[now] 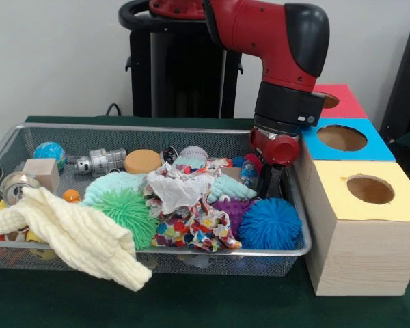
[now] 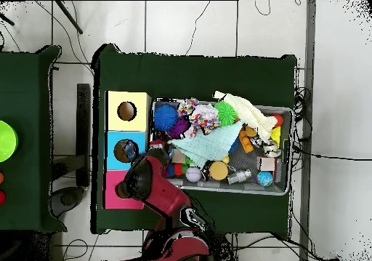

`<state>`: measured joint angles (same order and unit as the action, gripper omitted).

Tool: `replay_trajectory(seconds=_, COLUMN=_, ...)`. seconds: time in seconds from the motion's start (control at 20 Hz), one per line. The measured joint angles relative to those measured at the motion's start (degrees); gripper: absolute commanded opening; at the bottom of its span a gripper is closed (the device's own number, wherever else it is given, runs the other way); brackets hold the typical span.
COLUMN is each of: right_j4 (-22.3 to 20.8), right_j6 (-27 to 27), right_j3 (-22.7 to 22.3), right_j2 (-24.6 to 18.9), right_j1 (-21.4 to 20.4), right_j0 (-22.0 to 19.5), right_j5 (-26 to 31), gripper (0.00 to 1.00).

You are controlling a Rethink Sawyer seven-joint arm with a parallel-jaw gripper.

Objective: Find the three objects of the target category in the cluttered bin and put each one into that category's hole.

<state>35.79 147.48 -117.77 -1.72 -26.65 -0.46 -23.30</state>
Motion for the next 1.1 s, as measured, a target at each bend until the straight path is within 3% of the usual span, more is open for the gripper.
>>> replay_trajectory(seconds=0.5, right_j4=3.1, right_j6=0.0, right_j3=0.2, right_j2=3.2, right_j1=-0.4, right_j0=1.5, right_j5=3.1, gripper=0.0)
replay_trajectory(seconds=0.85, right_j4=5.8, right_j6=0.0, right_j3=0.2, right_j2=9.9, right_j1=-3.5, right_j0=7.0, right_j5=11.7, gripper=0.0)
replay_trajectory(seconds=1.1, right_j4=5.8, right_j6=0.0, right_j3=0.2, right_j2=12.5, right_j1=-5.2, right_j0=7.9, right_j5=14.8, gripper=0.0)
